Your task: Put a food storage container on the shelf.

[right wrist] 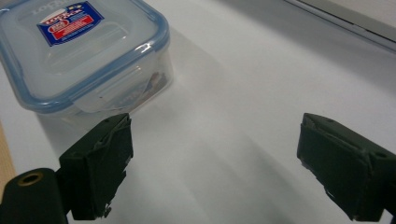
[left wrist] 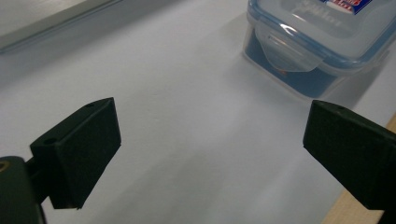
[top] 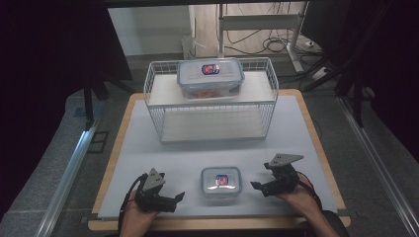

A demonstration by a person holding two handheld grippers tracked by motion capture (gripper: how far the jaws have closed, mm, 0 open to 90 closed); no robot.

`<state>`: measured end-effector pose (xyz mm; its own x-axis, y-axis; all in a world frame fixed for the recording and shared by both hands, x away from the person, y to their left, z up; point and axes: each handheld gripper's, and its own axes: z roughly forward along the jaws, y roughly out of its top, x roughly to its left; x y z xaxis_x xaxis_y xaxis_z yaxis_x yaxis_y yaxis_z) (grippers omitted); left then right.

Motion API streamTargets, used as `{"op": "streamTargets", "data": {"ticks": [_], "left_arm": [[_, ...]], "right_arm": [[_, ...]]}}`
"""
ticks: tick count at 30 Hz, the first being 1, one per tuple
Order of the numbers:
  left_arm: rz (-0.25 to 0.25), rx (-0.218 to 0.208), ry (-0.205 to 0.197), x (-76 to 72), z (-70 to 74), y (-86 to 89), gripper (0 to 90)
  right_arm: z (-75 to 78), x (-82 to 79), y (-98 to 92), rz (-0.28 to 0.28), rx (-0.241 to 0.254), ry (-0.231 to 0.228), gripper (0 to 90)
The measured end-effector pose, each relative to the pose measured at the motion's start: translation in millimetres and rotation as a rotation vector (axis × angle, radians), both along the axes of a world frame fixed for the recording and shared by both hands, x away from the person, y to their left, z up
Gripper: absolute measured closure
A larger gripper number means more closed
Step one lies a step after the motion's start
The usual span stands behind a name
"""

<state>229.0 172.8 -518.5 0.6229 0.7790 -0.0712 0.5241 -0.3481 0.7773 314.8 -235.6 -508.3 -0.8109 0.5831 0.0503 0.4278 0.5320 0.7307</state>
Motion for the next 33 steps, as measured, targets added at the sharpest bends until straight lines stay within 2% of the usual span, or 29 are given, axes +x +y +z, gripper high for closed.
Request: {"op": "streamTargets", "data": {"ticks": [7, 13, 19, 22, 29, 33], "left_arm": [[-0.004, -0.034, 0.022, 1.1, 1.6, 0.0, 4.4], [0.002, -0.056, 0.06, 4.2, 1.9, -3.5, 2.9], [-0.005, -0.056, 0.073, 5.1, 2.9, -6.1, 4.2], [-0.017, -0.075, 0.078, 5.8, 3.4, -7.9, 6.6], [-0.048, -0.084, 0.09, 8.9, 3.8, -16.4, 9.8], [-0.075, -0.116, 0.109, 13.2, 4.6, -21.8, 12.6]], "right_arm": [[-0.5, -0.2, 1.3, -0.033, 0.004, 0.015, 7.7], [-0.6, 0.0, 1.8, -0.055, -0.005, 0.043, 2.7], [2.5, 0.0, 0.4, -0.062, 0.015, 0.053, 3.0], [3.6, -0.2, 0.7, -0.062, 0.017, 0.066, 6.1], [7.6, -3.4, 4.6, -0.041, 0.017, 0.064, 13.1], [12.4, -4.2, 6.3, -0.034, 0.044, 0.098, 17.3]]}}
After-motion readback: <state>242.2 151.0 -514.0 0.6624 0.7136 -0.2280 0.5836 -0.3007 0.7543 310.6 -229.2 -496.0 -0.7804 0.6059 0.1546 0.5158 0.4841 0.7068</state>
